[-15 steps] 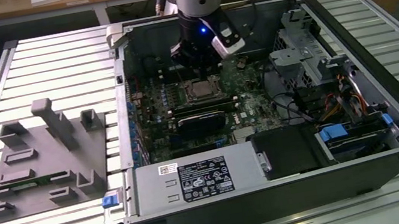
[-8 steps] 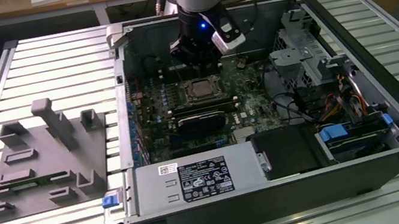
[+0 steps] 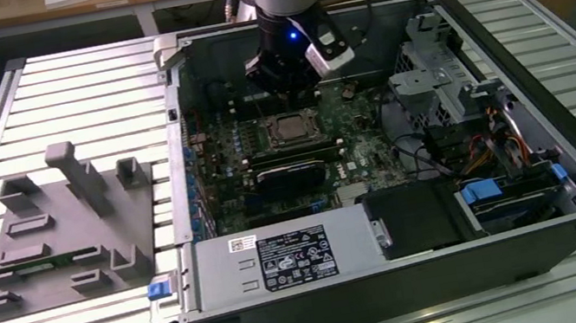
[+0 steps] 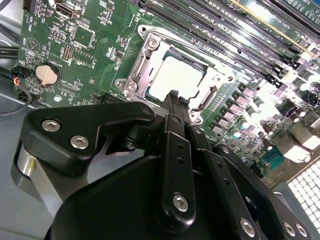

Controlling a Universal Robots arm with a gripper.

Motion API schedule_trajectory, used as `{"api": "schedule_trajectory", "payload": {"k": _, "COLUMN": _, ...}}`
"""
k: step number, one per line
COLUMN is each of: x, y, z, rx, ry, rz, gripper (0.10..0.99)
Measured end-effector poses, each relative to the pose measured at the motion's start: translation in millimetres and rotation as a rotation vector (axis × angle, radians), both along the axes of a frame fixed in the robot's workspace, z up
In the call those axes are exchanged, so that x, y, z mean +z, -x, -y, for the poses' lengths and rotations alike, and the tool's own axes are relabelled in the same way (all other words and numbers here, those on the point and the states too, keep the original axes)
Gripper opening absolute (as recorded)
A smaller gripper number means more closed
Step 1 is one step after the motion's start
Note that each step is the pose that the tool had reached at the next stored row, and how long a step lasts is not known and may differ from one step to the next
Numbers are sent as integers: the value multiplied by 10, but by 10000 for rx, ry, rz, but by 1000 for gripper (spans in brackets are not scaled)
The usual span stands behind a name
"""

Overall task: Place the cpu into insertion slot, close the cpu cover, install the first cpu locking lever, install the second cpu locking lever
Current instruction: 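Install the first cpu locking lever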

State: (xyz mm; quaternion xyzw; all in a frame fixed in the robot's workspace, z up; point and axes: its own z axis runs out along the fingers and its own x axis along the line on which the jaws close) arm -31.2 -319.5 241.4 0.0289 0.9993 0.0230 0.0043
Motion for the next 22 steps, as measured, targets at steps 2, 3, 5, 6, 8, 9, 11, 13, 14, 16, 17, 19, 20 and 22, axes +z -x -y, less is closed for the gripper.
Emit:
{"api": "schedule_trajectory", "payload": {"k": 2, "x": 1, "y": 13, "z": 0, "rx": -1, "ry": 2, "rz": -1, "gripper": 106}}
{"api": "schedule_trajectory", "payload": {"k": 3, "x": 1, "y": 23, "z": 0, "rx": -1, "ry": 2, "rz": -1, "gripper": 106}}
{"api": "schedule_trajectory", "payload": {"k": 5, "x": 0, "y": 49, "z": 0, "rx": -1, "ry": 0, "rz": 0, "gripper": 106}}
{"api": "schedule_trajectory", "payload": {"k": 6, "x": 0, "y": 63, "z": 0, "rx": -1, "ry": 0, "rz": 0, "gripper": 106}}
{"api": "schedule_trajectory", "payload": {"k": 8, "x": 0, "y": 91, "z": 0, "rx": -1, "ry": -1, "rz": 1, "gripper": 106}}
{"api": "schedule_trajectory", "payload": {"k": 9, "x": -1, "y": 99, "z": 0, "rx": -2, "ry": -1, "rz": 1, "gripper": 106}}
{"api": "schedule_trajectory", "payload": {"k": 11, "x": 0, "y": 120, "z": 0, "rx": -1, "ry": 0, "rz": 0, "gripper": 106}}
{"api": "schedule_trajectory", "payload": {"k": 13, "x": 0, "y": 151, "z": 0, "rx": -1, "ry": 0, "rz": 0, "gripper": 106}}
{"api": "schedule_trajectory", "payload": {"k": 14, "x": 0, "y": 169, "z": 0, "rx": -1, "ry": 0, "rz": 0, "gripper": 106}}
{"api": "schedule_trajectory", "payload": {"k": 16, "x": 0, "y": 206, "z": 0, "rx": -1, "ry": 1, "rz": 0, "gripper": 106}}
{"api": "schedule_trajectory", "payload": {"k": 17, "x": 0, "y": 225, "z": 0, "rx": -1, "ry": 0, "rz": 0, "gripper": 106}}
{"api": "schedule_trajectory", "payload": {"k": 19, "x": 0, "y": 268, "z": 0, "rx": -1, "ry": 0, "rz": 0, "gripper": 106}}
{"api": "schedule_trajectory", "payload": {"k": 20, "x": 0, "y": 290, "z": 0, "rx": -1, "ry": 0, "rz": 0, "gripper": 106}}
{"api": "schedule_trajectory", "payload": {"k": 22, "x": 0, "y": 334, "z": 0, "rx": -1, "ry": 0, "rz": 0, "gripper": 106}}
